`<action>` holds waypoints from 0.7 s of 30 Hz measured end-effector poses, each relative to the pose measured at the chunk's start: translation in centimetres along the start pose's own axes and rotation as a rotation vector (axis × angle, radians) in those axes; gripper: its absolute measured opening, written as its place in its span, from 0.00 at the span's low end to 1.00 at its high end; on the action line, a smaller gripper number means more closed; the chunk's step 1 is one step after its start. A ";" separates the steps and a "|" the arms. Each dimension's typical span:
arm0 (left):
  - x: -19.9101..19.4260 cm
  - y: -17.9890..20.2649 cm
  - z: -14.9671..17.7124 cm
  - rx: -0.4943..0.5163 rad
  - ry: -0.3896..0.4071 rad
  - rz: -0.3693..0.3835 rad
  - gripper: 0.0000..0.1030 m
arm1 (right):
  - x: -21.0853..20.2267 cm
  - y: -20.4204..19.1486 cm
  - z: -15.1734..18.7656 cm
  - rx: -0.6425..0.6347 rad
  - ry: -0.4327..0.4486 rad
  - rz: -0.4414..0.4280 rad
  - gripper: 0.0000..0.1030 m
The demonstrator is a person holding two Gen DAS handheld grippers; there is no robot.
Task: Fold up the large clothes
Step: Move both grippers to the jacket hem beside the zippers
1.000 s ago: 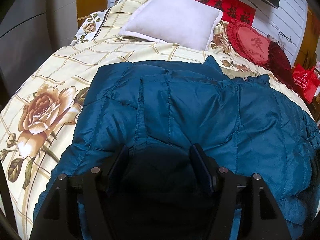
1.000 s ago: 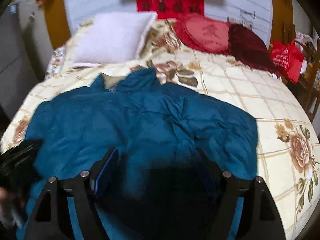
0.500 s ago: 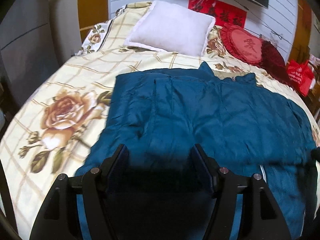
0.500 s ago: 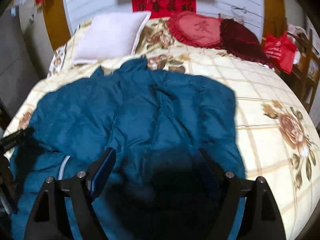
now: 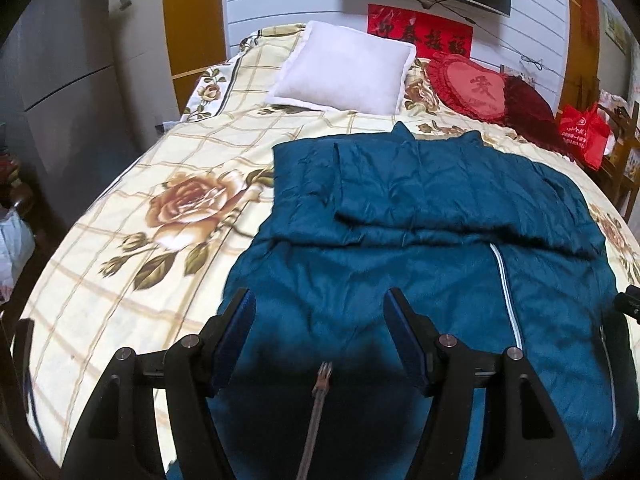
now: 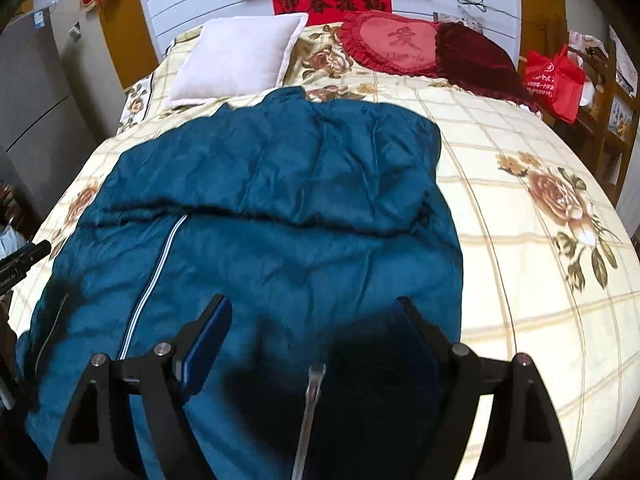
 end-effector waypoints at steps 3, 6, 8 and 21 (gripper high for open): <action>-1.1 -0.8 1.1 -0.013 0.005 -0.006 0.48 | -1.0 -0.6 1.4 -0.007 -0.002 -0.012 0.82; -2.1 -1.4 2.4 -0.040 0.000 0.008 0.48 | -2.2 -1.4 2.9 -0.022 -0.004 -0.025 0.82; -2.5 -1.5 3.2 -0.041 -0.008 0.004 0.48 | -2.9 -1.7 3.7 -0.027 -0.006 -0.034 0.82; -4.4 -2.6 7.3 -0.017 -0.025 -0.027 0.48 | -5.8 -2.5 8.9 -0.079 -0.054 -0.045 0.82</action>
Point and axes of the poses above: each gripper's, at about its wrist camera, not at the fingertips, and x roughly the way its jaws point, y to its right, z to its underside, the point moved 9 cm from there along x, roughly the way its jaws point
